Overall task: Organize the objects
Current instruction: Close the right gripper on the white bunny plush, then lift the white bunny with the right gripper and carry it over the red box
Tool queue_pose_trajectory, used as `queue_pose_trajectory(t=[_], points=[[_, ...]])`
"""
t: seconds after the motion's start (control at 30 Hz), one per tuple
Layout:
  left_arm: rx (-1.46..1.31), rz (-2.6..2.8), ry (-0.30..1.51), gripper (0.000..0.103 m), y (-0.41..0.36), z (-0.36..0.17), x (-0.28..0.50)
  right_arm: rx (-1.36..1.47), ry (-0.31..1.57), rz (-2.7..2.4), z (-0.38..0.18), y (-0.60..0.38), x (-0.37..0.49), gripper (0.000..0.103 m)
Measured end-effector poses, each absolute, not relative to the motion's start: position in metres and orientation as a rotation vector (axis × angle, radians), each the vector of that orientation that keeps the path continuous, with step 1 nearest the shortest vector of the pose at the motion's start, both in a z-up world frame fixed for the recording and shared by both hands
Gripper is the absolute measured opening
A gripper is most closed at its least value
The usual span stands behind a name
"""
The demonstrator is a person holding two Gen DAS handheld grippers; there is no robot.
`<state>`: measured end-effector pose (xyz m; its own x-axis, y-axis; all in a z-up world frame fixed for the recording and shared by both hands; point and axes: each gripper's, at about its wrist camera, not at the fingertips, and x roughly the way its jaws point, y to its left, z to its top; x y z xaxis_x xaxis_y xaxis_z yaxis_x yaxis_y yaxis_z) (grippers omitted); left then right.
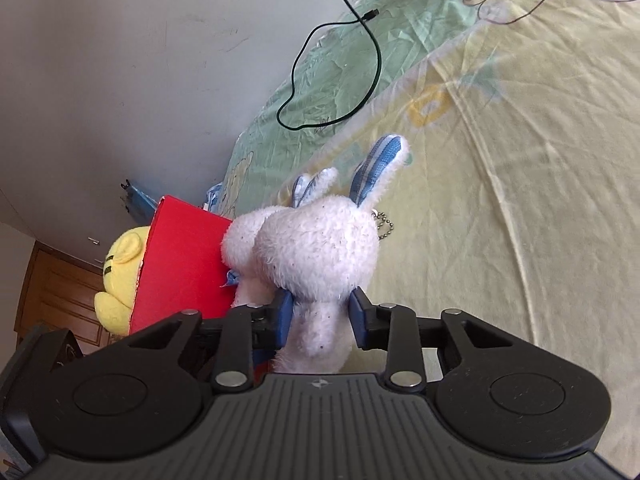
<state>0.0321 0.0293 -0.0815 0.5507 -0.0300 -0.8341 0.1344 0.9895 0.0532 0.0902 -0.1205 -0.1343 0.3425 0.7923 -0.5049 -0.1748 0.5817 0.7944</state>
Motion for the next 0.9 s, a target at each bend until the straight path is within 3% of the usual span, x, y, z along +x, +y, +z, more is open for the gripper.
queue_pose_trajectory(t=[0.4,0.9], points=[[0.119,-0.114,0.983,0.053,0.025,-0.074,0.025,0.689,1.014,0.677,-0.122,-0.142,0.048,0.027],[0.127,-0.151,0.955,0.051,0.011,-0.056,-0.035,0.637,0.962,0.72,-0.102,-0.142,-0.009,0.027]])
